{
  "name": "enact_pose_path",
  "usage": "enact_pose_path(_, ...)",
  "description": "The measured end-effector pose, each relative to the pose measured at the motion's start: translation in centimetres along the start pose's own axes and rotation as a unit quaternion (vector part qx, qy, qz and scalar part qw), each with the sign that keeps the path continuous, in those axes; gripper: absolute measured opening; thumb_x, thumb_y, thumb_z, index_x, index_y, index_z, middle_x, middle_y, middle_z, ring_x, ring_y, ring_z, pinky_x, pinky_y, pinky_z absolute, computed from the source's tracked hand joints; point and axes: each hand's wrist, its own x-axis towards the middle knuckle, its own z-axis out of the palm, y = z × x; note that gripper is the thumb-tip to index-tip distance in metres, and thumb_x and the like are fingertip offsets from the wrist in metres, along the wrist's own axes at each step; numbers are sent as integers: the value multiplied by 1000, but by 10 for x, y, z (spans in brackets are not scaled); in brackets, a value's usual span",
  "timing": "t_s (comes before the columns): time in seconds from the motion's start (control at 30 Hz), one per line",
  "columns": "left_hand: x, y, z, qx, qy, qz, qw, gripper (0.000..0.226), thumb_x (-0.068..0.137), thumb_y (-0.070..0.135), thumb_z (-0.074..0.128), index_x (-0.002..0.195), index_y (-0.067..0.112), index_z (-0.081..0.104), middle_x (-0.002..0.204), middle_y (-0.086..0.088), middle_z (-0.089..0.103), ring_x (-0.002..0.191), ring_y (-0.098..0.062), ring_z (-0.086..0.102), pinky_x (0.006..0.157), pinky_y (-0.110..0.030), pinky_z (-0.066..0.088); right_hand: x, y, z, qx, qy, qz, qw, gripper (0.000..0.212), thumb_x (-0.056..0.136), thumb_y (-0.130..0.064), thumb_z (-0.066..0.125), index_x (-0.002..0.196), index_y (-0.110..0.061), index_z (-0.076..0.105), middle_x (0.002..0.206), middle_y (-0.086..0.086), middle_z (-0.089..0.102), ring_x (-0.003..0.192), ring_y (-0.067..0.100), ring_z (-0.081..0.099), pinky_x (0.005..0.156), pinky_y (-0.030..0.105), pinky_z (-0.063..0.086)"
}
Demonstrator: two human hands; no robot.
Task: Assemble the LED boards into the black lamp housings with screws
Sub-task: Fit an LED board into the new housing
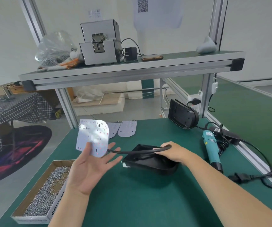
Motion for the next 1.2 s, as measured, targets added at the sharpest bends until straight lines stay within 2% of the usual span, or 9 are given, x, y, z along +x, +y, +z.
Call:
enact_pose_path(0.07, -2, 2, -6, 69, -5, -2, 998, 65, 88, 31, 73, 145, 11, 49, 152, -24, 44, 137, -48, 46, 102, -75, 39, -10, 3, 11, 134, 57, 16, 989, 46, 92, -53, 65, 72, -14, 51, 71, 5, 51, 69, 21, 44, 65, 32, 29)
enact_pose_path(0.17, -7, -18, 6, 150, -23, -5, 988, 49, 97, 28, 52, 144, 15, 52, 146, -11, 56, 130, -33, 58, 94, -58, 54, -28, -1, 29, 251, 161, 22, 954, 44, 100, -48, 54, 89, -6, 61, 90, 11, 66, 83, 27, 57, 70, 34, 39)
enact_pose_path(0.43, -4, -63, 28, 148, -71, 6, 986, 48, 101, 30, 53, 147, 18, 51, 149, -11, 53, 137, -33, 50, 104, -51, 50, -72, -21, 68, 197, 247, 7, 949, 5, 103, -14, 42, 100, -10, 44, 77, 4, 51, 68, 22, 47, 61, 36, 36)
enact_pose_path(0.53, -1, -62, 30, 172, -89, 14, 981, 47, 97, 30, 59, 142, 17, 57, 149, -11, 53, 137, -30, 51, 108, -49, 47, -89, -27, 71, 211, 288, -56, 932, 34, 99, 0, 42, 131, -13, 45, 83, -9, 55, 73, 5, 59, 58, 16, 40)
enact_pose_path(0.73, 1, -55, 35, 290, -37, 10, 956, 36, 92, 31, 57, 119, 15, 74, 135, -14, 64, 122, -24, 64, 90, -29, 57, -118, -30, 76, 232, 204, -260, 915, 30, 102, -28, 56, 130, -40, 57, 122, -17, 68, 109, -6, 63, 88, 16, 50)
enact_pose_path(0.83, -1, -48, 28, 236, -41, 5, 971, 37, 96, 30, 54, 126, 15, 70, 139, -11, 62, 127, -25, 60, 94, -33, 56, -107, -21, 58, 364, 178, -251, 879, 26, 99, -41, 52, 118, -43, 69, 115, -13, 72, 95, 7, 70, 77, 20, 53)
enact_pose_path(0.93, -8, -48, 26, 207, -70, -36, 975, 42, 97, 32, 60, 134, 13, 64, 146, -14, 56, 134, -30, 54, 105, -41, 50, -84, -9, 43, 473, 100, -197, 853, 41, 97, -9, 53, 126, -35, 65, 119, 2, 69, 82, 19, 66, 66, 31, 49)
enact_pose_path(1.07, -19, -53, 36, 246, -115, -92, 958, 60, 82, 42, 81, 132, 11, 66, 141, -16, 59, 130, -32, 57, 99, -37, 53, -73, -11, 36, 408, -87, -210, 884, 66, 87, -27, 74, 147, -37, 47, 142, -5, 61, 129, 21, 60, 103, 47, 50)
enact_pose_path(1.2, -25, -42, 36, 263, -124, -77, 954, 59, 84, 43, 79, 132, 11, 65, 139, -15, 61, 129, -32, 59, 99, -36, 52, -66, -9, 26, 59, 17, -247, 967, 15, 95, -24, 61, 107, -25, 69, 108, -9, 72, 101, 15, 69, 88, 38, 58)
